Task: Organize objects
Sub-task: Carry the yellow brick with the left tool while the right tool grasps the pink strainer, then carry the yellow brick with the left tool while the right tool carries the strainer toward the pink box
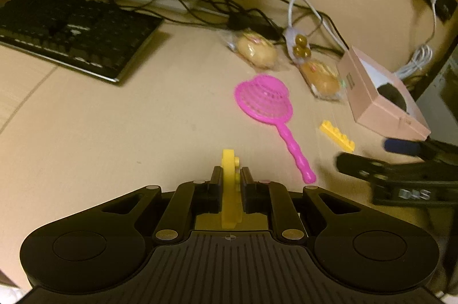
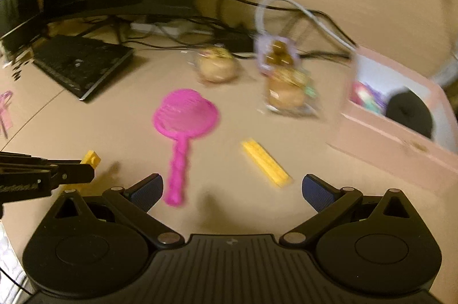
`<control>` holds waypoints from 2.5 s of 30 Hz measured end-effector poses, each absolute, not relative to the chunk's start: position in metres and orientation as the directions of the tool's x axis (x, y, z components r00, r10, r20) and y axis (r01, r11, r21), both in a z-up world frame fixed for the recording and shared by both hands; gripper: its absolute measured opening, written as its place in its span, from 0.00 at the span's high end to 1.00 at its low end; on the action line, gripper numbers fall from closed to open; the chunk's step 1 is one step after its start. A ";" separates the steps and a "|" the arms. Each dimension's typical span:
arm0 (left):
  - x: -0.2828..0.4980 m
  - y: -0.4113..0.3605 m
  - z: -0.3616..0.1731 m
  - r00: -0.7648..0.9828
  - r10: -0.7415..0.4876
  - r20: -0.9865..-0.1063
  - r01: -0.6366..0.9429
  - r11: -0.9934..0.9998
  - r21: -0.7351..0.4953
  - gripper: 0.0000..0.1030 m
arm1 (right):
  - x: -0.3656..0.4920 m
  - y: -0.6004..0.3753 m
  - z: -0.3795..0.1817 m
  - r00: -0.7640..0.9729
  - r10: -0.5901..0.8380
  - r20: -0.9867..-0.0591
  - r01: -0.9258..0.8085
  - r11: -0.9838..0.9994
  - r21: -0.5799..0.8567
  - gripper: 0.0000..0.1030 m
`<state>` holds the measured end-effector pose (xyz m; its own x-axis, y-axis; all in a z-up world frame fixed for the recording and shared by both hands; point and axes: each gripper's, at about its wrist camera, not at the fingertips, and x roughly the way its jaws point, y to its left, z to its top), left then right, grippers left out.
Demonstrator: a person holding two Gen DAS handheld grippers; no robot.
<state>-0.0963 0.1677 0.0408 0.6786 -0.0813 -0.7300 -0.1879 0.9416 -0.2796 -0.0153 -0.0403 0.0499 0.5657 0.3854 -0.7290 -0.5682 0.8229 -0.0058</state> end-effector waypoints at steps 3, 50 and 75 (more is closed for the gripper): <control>-0.102 0.185 0.049 0.684 -0.091 -0.723 -0.184 0.938 -0.292 0.86 | -0.005 -0.009 0.048 0.556 0.397 -0.730 -0.600 0.799 -0.023 0.00; -0.053 0.115 0.051 0.616 -0.290 -0.732 -0.023 0.923 -0.384 0.86 | 0.001 -0.143 0.040 0.597 0.275 -0.754 -0.412 0.911 0.006 0.17; -0.055 0.115 0.046 0.589 -0.336 -0.735 0.028 0.917 -0.398 0.86 | -0.005 -0.131 0.030 0.652 0.195 -0.733 -0.373 0.924 -0.087 0.00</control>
<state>-0.0551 0.1149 0.0462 0.5891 -0.3362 -0.7348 0.0276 0.9172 -0.3975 -0.0045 -0.1310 0.0300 0.6517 0.1946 -0.7331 -0.3731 0.9237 -0.0865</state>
